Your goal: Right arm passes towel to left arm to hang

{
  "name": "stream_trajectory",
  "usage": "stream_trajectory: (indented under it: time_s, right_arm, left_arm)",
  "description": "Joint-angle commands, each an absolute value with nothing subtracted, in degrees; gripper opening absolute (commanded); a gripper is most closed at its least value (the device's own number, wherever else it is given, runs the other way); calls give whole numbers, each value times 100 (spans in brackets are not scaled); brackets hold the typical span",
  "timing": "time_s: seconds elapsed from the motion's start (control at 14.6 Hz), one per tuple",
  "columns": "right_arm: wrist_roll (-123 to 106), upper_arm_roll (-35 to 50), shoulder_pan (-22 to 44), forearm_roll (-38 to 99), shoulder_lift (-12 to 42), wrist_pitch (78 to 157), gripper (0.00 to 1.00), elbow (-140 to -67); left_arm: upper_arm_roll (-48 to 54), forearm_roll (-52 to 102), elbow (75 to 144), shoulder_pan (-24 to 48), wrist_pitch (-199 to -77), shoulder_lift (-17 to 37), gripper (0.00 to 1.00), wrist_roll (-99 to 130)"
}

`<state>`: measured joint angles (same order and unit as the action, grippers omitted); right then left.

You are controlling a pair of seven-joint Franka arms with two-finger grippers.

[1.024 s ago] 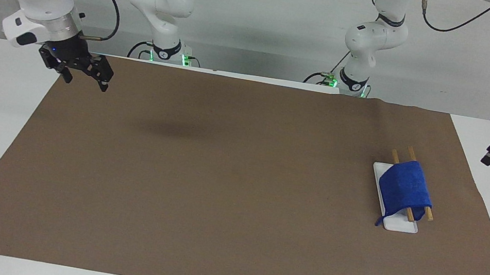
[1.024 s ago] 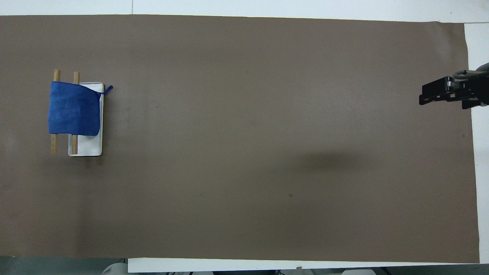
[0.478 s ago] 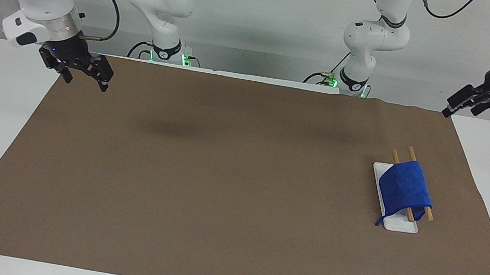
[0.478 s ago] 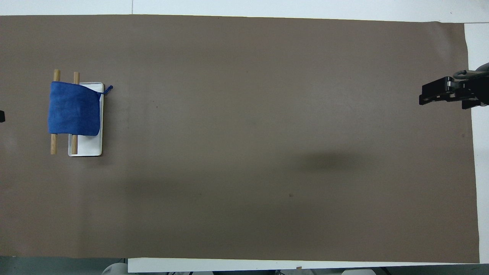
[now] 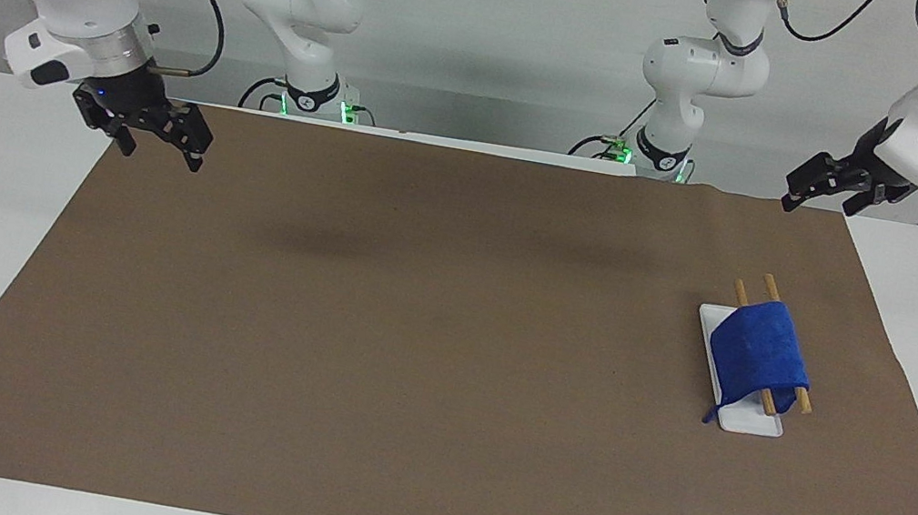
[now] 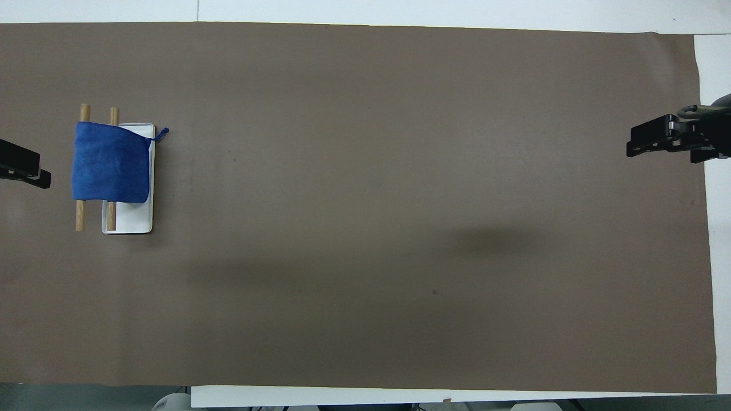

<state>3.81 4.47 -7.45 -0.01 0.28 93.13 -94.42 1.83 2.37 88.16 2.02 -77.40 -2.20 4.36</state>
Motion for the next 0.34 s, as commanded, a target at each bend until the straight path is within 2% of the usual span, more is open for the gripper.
stream_trajectory:
  time_s: [0.0, 0.27]
  right_arm:
    - [316, 466, -791, 18, -88, 9299, 100, -9562]
    - [316, 466, -791, 18, -88, 9299, 100, -9562]
  left_arm:
    - [70, 97, 8965, 334, -7717, -369, 99, 290]
    - [79, 88, 8974, 351, -7691, -387, 100, 290]
